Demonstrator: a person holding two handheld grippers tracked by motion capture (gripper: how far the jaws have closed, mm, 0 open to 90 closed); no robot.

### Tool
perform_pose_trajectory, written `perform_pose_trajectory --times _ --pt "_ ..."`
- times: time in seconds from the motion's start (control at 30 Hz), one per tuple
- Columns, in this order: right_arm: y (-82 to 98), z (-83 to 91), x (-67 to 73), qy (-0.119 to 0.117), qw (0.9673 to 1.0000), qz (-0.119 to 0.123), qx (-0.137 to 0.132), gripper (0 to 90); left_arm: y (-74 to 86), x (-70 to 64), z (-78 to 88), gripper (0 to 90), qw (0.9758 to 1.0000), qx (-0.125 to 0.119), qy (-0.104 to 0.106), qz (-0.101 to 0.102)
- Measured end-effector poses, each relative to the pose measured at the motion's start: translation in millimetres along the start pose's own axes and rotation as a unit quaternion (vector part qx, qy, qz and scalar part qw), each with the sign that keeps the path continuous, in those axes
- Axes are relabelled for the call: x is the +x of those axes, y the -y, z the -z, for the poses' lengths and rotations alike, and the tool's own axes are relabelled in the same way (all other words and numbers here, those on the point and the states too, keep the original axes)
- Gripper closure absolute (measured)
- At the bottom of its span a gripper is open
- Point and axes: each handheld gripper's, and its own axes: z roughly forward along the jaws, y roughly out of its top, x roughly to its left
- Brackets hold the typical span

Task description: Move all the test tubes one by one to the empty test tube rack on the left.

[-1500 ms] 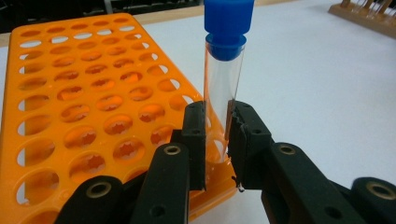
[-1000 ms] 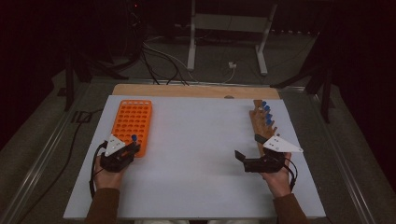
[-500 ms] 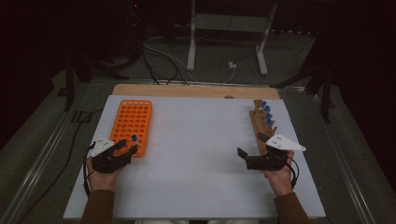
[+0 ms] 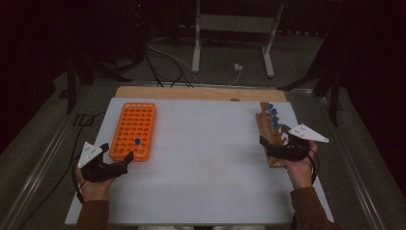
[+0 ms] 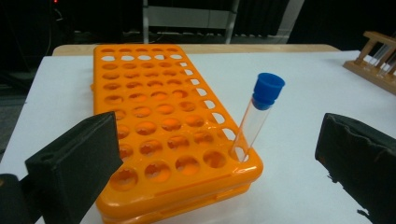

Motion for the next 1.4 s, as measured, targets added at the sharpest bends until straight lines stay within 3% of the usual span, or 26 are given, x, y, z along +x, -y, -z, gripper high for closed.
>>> perform_pose_trajectory --times 0.33,0.43,0.67,0.93,1.4 --pt "3.3 -23.1 -24.3 0.036 0.998 -0.018 0.05 11.4 3.0 -1.8 -3.6 0.9 0.9999 0.012 -0.007 -0.003" --pt "3.9 -30.0 -29.3 0.044 0.9969 -0.022 0.061 21.8 3.6 -2.6 -4.5 0.9 0.9998 0.016 -0.008 -0.005" --pt "7.8 -37.4 -35.7 0.058 0.9947 -0.02 0.082 55.2 4.3 -3.6 -5.6 0.9 0.9998 0.019 -0.008 -0.006" --pt "10.1 -39.6 -41.3 0.074 0.9928 -0.01 0.094 69.9 4.8 -4.9 -6.7 0.9 0.9997 0.021 -0.006 -0.008" --pt "10.0 -42.2 -41.2 0.084 0.9923 -0.001 0.091 76.8 5.2 -5.2 -7.0 0.9 0.9996 0.024 -0.004 -0.011"
